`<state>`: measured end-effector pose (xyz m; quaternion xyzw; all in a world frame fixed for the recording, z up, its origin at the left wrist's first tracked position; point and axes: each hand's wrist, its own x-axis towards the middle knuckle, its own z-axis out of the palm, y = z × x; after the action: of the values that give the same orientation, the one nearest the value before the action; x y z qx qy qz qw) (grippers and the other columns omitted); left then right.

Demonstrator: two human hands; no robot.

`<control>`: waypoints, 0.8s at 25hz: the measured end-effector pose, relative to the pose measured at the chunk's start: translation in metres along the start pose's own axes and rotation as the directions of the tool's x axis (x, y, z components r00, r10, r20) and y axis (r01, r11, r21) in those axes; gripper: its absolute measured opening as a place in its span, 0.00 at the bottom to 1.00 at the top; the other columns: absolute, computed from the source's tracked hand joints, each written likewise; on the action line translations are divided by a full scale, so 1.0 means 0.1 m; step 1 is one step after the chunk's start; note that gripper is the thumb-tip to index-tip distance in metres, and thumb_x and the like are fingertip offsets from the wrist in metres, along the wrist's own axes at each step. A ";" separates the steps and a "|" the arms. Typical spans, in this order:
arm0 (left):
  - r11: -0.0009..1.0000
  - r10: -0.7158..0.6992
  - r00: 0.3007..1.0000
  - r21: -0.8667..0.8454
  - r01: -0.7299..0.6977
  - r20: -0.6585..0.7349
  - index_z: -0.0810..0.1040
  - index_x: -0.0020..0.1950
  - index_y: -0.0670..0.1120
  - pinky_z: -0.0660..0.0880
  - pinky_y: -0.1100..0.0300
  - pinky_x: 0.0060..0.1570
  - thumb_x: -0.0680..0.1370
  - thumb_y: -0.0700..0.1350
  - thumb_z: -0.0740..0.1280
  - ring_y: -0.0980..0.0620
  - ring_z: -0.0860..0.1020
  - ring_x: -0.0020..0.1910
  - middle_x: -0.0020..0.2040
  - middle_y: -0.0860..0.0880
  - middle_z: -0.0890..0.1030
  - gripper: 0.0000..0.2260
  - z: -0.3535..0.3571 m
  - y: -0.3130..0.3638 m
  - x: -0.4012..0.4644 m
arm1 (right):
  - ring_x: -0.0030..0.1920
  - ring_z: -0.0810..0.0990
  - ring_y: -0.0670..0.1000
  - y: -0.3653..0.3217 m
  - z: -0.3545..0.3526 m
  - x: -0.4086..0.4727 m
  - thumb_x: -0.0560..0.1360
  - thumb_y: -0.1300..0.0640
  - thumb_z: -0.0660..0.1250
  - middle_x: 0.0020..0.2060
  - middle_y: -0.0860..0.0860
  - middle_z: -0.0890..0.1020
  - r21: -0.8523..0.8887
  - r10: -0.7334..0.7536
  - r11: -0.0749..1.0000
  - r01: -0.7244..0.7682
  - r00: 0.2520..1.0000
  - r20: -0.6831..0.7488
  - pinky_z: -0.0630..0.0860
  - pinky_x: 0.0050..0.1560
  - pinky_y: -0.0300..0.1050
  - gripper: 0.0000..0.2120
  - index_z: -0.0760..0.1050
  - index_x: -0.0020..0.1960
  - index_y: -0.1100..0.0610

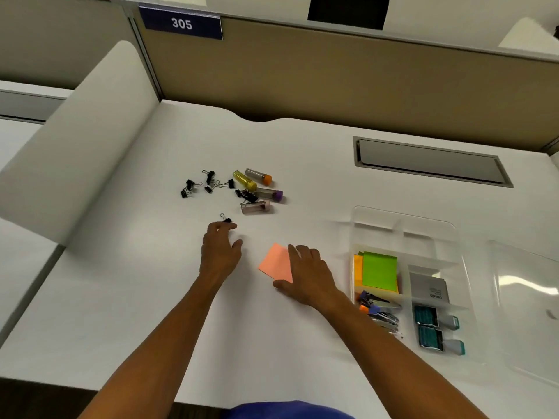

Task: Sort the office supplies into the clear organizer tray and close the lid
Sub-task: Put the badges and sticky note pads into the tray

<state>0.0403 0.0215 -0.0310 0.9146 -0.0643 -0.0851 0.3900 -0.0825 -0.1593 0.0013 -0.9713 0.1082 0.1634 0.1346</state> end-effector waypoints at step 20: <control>0.999 0.051 0.992 0.017 -0.049 -0.119 0.80 0.48 0.41 0.71 0.60 0.48 0.75 0.39 0.71 0.46 0.76 0.50 0.52 0.45 0.76 0.04 -0.02 -0.22 0.18 | 0.59 0.68 0.59 -0.14 0.16 0.07 0.66 0.37 0.75 0.61 0.57 0.66 0.044 0.234 0.972 -0.232 0.972 -0.026 0.69 0.58 0.50 0.39 0.64 0.66 0.58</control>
<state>0.0590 0.0345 -0.0475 0.9189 -0.0645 -0.0201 0.3887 -0.0772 -0.1425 -0.0120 -0.9514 0.2268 0.1609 0.1324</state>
